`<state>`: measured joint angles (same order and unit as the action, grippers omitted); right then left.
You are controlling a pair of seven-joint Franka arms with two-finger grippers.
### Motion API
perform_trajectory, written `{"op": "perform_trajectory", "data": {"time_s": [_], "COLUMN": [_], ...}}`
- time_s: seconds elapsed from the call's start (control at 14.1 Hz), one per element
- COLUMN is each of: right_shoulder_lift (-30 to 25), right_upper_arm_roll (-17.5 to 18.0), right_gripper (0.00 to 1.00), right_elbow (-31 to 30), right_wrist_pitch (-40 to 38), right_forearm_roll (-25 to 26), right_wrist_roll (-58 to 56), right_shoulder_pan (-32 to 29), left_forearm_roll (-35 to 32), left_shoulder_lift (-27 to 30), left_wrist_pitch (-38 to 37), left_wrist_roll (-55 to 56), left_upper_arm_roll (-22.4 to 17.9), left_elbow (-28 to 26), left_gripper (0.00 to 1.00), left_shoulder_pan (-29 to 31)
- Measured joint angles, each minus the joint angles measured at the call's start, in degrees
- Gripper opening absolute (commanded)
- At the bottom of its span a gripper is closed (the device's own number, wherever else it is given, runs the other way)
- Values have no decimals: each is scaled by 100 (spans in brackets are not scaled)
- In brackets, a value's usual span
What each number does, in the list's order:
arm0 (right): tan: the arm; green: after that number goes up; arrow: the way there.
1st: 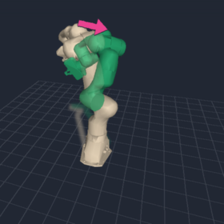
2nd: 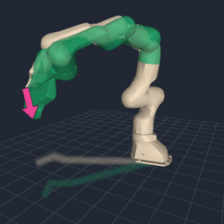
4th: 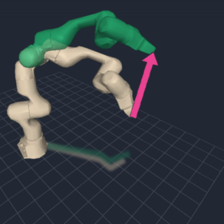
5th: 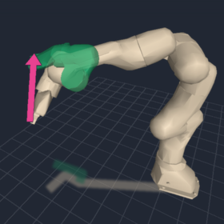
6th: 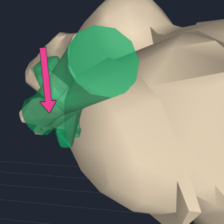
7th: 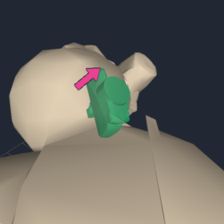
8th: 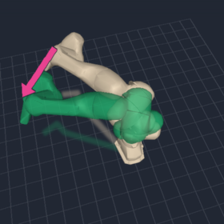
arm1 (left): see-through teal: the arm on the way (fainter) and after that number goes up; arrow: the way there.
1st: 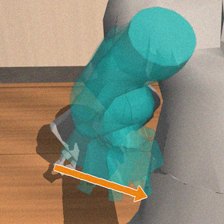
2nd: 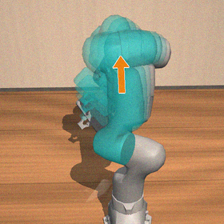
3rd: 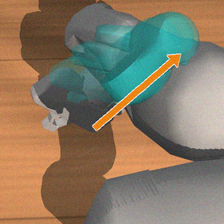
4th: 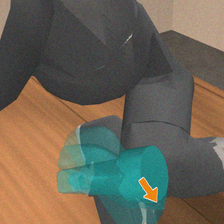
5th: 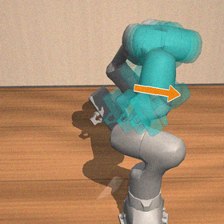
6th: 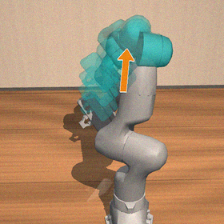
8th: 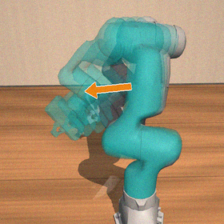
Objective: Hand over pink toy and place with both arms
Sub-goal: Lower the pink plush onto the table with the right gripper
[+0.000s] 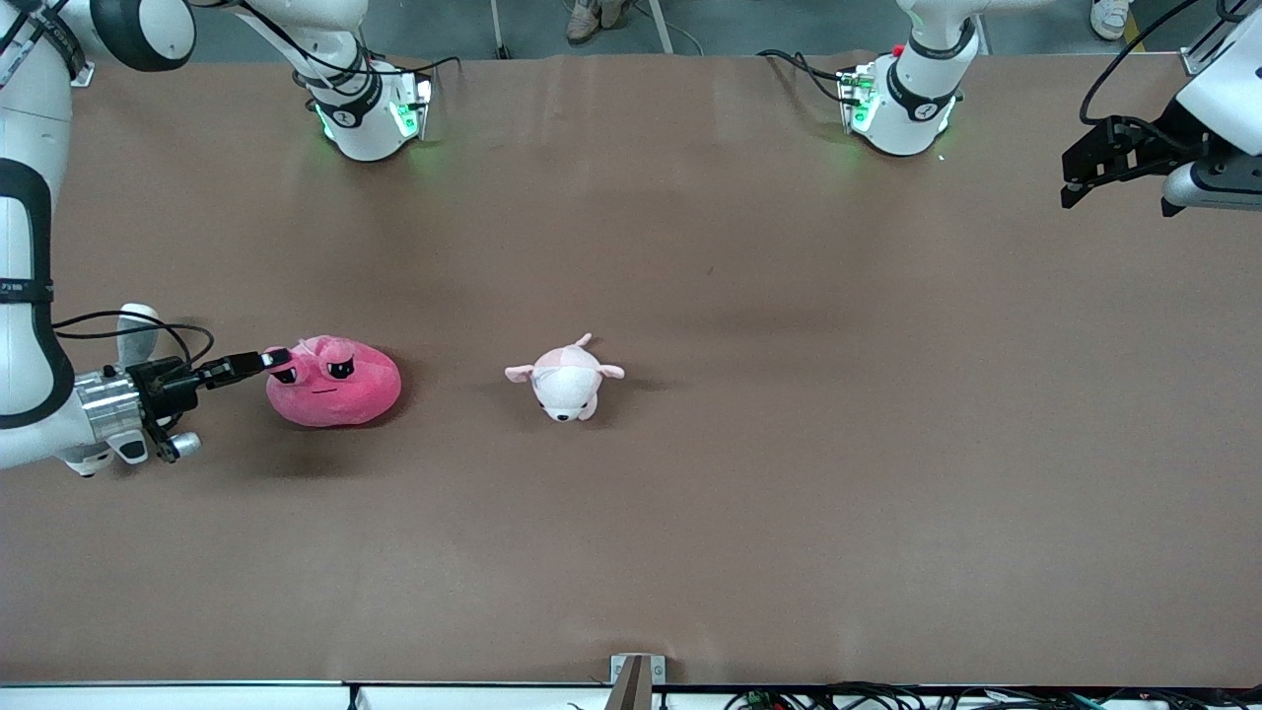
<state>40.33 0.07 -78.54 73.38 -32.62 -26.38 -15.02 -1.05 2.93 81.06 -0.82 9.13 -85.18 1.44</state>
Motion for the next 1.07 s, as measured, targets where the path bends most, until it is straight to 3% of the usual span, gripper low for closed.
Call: {"op": "perform_trajectory", "data": {"time_s": [1.07], "right_shoulder_lift": [25], "right_upper_arm_roll": [2], "right_gripper": [2], "right_elbow": [2], "right_wrist_pitch": [-18], "right_forearm_roll": [-346], "right_wrist_roll": [-16], "right_shoulder_pan": [-1], "left_forearm_roll": [0], "left_shoulder_lift": [0], "left_wrist_pitch": [1], "left_wrist_roll": [-3], "left_upper_arm_roll": [129], "left_elbow": [-64], "left_gripper": [100], "left_shoulder_pan": [-4]}}
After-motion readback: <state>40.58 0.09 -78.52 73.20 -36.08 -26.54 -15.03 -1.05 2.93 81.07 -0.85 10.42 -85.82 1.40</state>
